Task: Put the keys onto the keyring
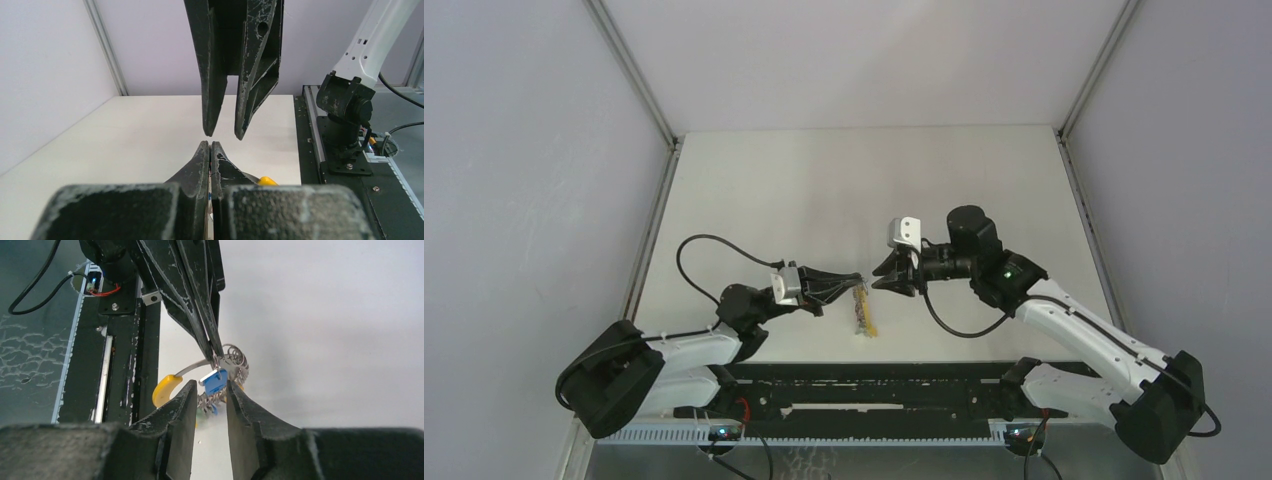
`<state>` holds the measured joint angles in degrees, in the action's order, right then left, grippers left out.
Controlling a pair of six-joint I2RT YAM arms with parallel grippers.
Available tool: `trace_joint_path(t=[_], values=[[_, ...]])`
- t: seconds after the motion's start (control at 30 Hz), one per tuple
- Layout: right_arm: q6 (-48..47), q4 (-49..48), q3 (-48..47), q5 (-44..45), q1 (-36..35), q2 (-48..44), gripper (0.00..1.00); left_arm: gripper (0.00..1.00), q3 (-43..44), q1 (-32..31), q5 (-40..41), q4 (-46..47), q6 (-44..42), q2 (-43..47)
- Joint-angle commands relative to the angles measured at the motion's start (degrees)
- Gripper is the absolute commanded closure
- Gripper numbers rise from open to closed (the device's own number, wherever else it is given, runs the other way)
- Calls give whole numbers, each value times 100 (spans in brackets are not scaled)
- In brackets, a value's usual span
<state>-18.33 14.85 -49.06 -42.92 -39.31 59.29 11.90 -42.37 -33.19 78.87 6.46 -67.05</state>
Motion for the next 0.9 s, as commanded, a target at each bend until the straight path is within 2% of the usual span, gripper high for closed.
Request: trace_joint_path(t=[0.0, 0.3, 0.5, 0.6, 0.73, 0.8, 0.87], values=[[-155, -825, 32, -498, 59, 97, 71, 100, -39, -13, 26, 498, -14, 163], [-279, -1072, 37, -730, 64, 507, 72, 100, -15, -9, -24, 498, 13, 200], [-287, -1192, 28, -949, 64, 667, 76, 100, -4, -8, -30, 498, 28, 200], [-315, -1060, -49, -964, 64, 733, 82, 100, -4, -8, -16, 498, 28, 184], [-436, -635, -203, -926, 64, 807, 99, 100, -8, -8, 41, 500, 31, 182], [-463, -394, -266, -751, 64, 789, 100, 100, -41, -8, 155, 498, 15, 190], [-474, -23, -413, -398, 63, 755, 100, 95, -107, -2, 306, 502, -13, 212]])
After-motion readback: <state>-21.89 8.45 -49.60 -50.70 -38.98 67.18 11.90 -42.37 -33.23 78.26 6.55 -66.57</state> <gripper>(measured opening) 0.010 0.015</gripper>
